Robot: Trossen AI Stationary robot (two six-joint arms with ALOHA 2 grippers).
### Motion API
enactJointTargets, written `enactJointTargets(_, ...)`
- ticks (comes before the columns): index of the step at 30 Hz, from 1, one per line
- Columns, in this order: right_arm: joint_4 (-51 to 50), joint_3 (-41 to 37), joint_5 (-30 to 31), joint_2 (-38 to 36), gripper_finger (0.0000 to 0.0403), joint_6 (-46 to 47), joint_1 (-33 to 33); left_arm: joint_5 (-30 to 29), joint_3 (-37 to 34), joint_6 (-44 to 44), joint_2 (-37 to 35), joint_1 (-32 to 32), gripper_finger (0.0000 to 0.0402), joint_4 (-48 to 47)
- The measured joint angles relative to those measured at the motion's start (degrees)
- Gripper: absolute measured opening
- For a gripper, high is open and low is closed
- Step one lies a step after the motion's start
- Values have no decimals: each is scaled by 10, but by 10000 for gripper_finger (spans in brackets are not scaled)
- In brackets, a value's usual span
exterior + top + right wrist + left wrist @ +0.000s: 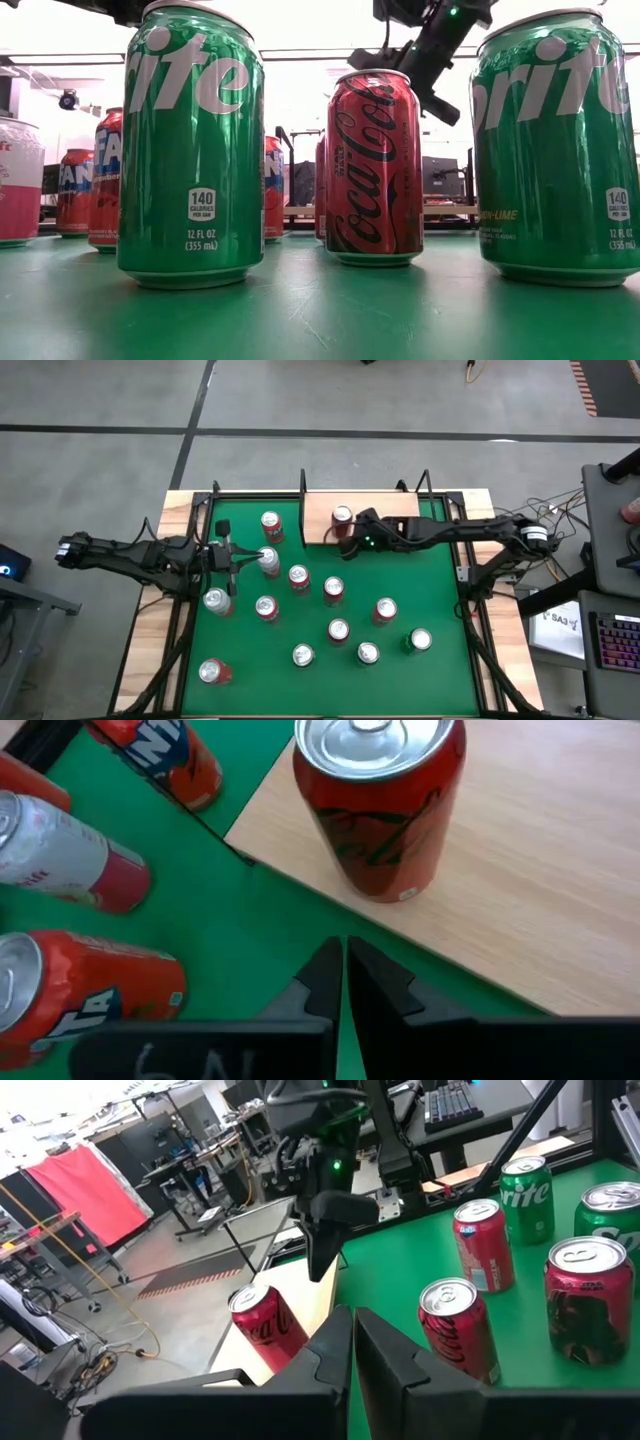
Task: Place canned beverage on shelf
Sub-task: Put the red-black soda can on the shelf
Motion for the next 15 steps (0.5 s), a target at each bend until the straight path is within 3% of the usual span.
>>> enactJointTargets(15,52,0,6,30,12,-20,-49,0,0,3,0,0,0,0)
